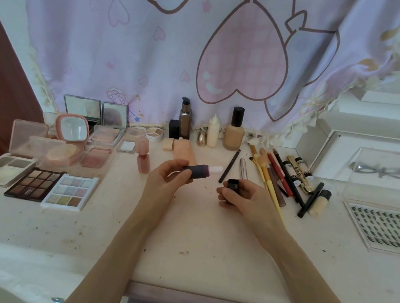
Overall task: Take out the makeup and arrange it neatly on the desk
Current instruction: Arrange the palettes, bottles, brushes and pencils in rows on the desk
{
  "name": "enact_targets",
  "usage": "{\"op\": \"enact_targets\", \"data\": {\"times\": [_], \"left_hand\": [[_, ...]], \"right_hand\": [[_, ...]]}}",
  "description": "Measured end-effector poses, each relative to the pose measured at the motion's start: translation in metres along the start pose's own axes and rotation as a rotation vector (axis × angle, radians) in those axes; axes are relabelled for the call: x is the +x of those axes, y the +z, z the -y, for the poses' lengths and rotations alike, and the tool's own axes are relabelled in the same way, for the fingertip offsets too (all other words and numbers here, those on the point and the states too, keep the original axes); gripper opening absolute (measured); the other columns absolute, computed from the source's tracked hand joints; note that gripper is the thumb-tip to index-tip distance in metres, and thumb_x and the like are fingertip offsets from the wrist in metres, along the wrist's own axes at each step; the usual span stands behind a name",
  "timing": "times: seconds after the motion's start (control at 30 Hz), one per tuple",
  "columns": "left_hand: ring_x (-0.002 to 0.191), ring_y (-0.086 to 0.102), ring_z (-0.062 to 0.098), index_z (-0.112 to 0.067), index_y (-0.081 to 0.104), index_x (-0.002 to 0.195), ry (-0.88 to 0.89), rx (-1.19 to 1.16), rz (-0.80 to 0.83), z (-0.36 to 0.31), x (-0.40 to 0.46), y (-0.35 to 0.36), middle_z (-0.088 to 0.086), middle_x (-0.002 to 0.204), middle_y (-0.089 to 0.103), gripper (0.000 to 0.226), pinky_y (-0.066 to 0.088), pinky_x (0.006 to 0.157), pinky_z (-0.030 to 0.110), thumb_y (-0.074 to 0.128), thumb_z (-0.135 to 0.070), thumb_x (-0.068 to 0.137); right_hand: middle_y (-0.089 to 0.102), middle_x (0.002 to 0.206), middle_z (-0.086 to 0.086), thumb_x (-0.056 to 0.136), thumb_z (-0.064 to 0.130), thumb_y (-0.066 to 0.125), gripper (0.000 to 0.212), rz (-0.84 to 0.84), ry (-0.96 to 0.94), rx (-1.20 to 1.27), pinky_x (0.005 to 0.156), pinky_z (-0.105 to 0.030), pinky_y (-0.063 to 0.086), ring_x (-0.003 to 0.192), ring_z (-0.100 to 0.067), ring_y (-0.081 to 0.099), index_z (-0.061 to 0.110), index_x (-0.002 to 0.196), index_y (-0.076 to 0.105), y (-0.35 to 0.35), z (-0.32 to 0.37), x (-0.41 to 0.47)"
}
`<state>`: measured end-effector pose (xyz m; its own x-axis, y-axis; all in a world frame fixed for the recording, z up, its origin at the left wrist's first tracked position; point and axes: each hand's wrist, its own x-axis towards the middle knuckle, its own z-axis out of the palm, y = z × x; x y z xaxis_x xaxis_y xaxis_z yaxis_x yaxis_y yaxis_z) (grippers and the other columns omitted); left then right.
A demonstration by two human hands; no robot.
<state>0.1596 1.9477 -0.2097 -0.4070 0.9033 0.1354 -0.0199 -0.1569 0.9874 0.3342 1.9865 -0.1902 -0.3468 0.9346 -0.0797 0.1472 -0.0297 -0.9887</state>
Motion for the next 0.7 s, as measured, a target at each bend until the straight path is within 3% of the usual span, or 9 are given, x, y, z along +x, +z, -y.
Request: {"op": "enact_targets", "data": {"times": [0.17, 0.27, 0.4, 0.5, 0.57, 0.7], "left_hand": [[0.089, 0.067, 0.002, -0.026, 0.058, 0.115, 0.036, 0.161, 0.102, 0.0, -0.003, -0.002, -0.011, 0.103, 0.068, 0.031, 0.047, 0.075, 0.007, 0.062, -0.015, 0.087], [0.091, 0.062, -0.002, -0.038, 0.06, 0.105, 0.137, 0.402, 0.134, 0.001, -0.009, -0.005, -0.015, 0.1, 0.066, 0.034, 0.044, 0.08, 0.008, 0.063, -0.011, 0.084], [0.083, 0.051, -0.01, -0.042, 0.061, 0.091, 0.189, 0.664, 0.02, 0.0, -0.014, -0.016, -0.028, 0.084, 0.06, 0.024, 0.033, 0.066, 0.001, 0.065, -0.021, 0.081], [0.076, 0.048, -0.016, -0.037, 0.063, 0.087, 0.161, 0.718, -0.107, 0.0, -0.012, -0.028, -0.029, 0.072, 0.056, 0.008, 0.032, 0.064, -0.001, 0.062, -0.03, 0.084], [0.072, 0.051, -0.012, -0.031, 0.064, 0.089, 0.146, 0.745, -0.154, 0.0, -0.009, -0.033, -0.026, 0.071, 0.056, 0.005, 0.034, 0.062, 0.001, 0.061, -0.03, 0.086], [0.071, 0.052, 0.008, -0.02, 0.066, 0.101, 0.109, 0.796, -0.202, 0.002, -0.003, -0.034, -0.007, 0.084, 0.064, 0.016, 0.032, 0.062, 0.017, 0.06, -0.02, 0.085]], "right_hand": [[0.07, 0.1, -0.003, 0.088, 0.005, 0.059, 0.023, 0.028, -0.096, 0.119, 0.081, -0.026, 0.056, 0.09, -0.013, 0.068, 0.009, 0.11, 0.062, 0.018, 0.001, 0.004], [0.07, 0.094, 0.002, 0.087, 0.007, 0.061, 0.017, 0.036, -0.145, 0.119, 0.073, -0.018, 0.054, 0.088, -0.009, 0.067, 0.018, 0.1, 0.064, 0.024, 0.003, 0.01], [0.069, 0.084, 0.012, 0.085, 0.014, 0.065, 0.018, 0.074, -0.188, 0.019, 0.07, -0.008, 0.049, 0.075, 0.002, 0.065, 0.032, 0.09, 0.065, 0.033, 0.003, 0.014], [0.068, 0.09, 0.004, 0.082, 0.022, 0.069, 0.011, 0.033, -0.224, -0.14, 0.068, -0.006, 0.043, 0.079, -0.007, 0.063, 0.031, 0.088, 0.066, 0.041, 0.0, 0.02], [0.063, 0.094, 0.001, 0.082, 0.028, 0.068, 0.009, 0.016, -0.259, -0.313, 0.069, -0.013, 0.04, 0.081, -0.013, 0.057, 0.03, 0.091, 0.065, 0.047, -0.003, 0.028], [0.057, 0.096, 0.004, 0.084, 0.029, 0.066, 0.021, 0.0, -0.322, -0.506, 0.066, -0.008, 0.032, 0.077, -0.003, 0.048, 0.023, 0.104, 0.065, 0.059, -0.005, 0.047]]}}
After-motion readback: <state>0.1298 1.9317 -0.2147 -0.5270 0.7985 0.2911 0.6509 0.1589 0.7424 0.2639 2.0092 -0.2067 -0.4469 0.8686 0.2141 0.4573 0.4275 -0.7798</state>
